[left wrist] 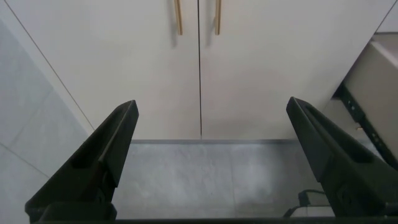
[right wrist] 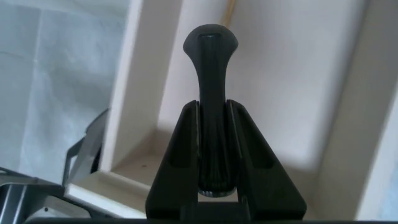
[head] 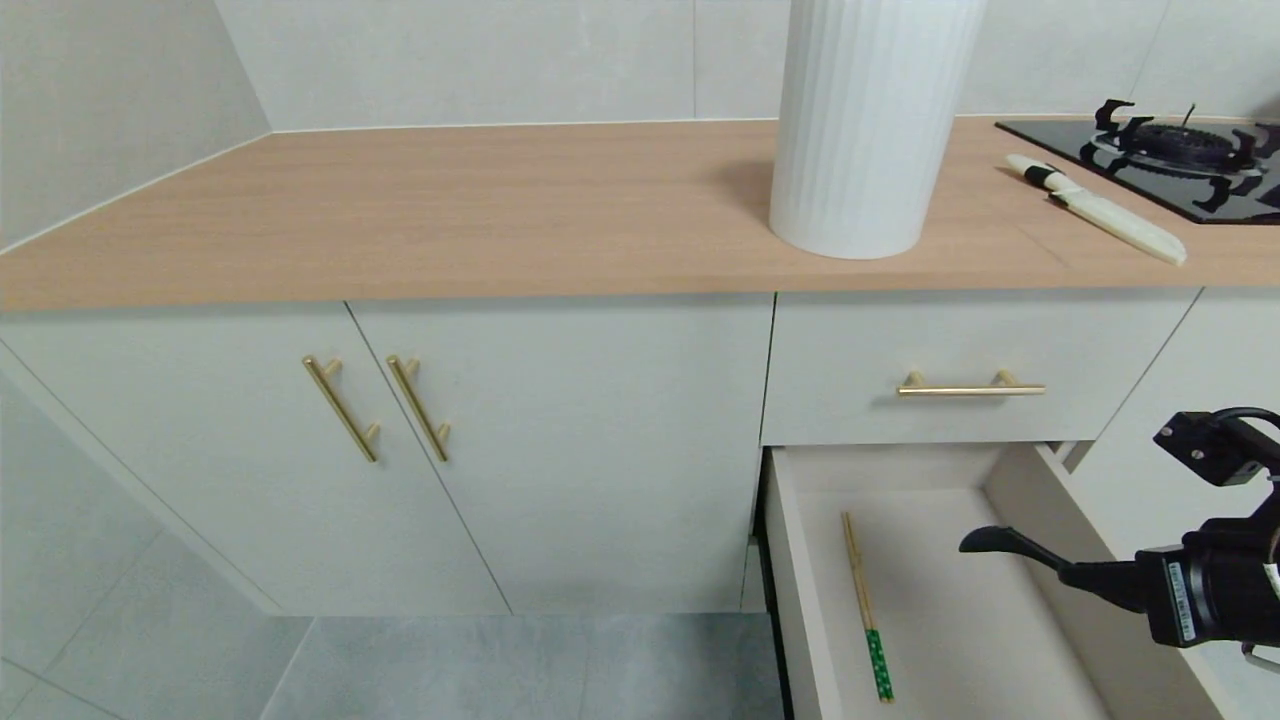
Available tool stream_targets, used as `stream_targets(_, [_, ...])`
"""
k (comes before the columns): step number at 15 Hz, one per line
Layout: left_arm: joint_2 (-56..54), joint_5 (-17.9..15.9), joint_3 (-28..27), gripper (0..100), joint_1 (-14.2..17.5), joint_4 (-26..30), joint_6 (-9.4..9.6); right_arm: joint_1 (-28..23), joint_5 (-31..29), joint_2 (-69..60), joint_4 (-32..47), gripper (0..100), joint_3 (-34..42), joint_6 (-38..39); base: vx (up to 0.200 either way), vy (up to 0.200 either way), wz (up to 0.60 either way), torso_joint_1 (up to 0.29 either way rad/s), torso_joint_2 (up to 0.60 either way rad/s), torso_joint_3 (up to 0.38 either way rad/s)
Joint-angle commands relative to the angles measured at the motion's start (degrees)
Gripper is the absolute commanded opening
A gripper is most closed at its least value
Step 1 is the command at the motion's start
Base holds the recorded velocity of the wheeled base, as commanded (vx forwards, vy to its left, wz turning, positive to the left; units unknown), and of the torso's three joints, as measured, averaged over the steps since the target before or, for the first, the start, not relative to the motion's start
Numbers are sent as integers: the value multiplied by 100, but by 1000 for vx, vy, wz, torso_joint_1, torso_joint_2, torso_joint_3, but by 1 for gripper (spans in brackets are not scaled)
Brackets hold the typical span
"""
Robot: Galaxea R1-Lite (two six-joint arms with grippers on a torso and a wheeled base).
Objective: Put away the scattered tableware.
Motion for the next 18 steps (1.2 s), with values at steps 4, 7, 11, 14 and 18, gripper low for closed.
stream_targets(4, [7,1,1,100,0,-7,-1,3,3,202,-15,0,-2,2,0,0,0,-171,432,242])
stream_targets(7, [7,1,1,100,0,-7,-1,3,3,272,-200,0,42,2,0,0,0,-51,141,64])
stream_targets(11, [7,1,1,100,0,-7,-1,3,-6,518,-463,0,51,11,0,0,0,0,0,0])
stream_targets(14, [7,1,1,100,0,-7,-1,117,-67,1169,-894,0,-2,204,0,0,0,0,0,0])
stream_targets(18, [7,1,1,100,0,-7,-1,126,-471,2469,-1975,0,77,609,0,0,0,0,0,0])
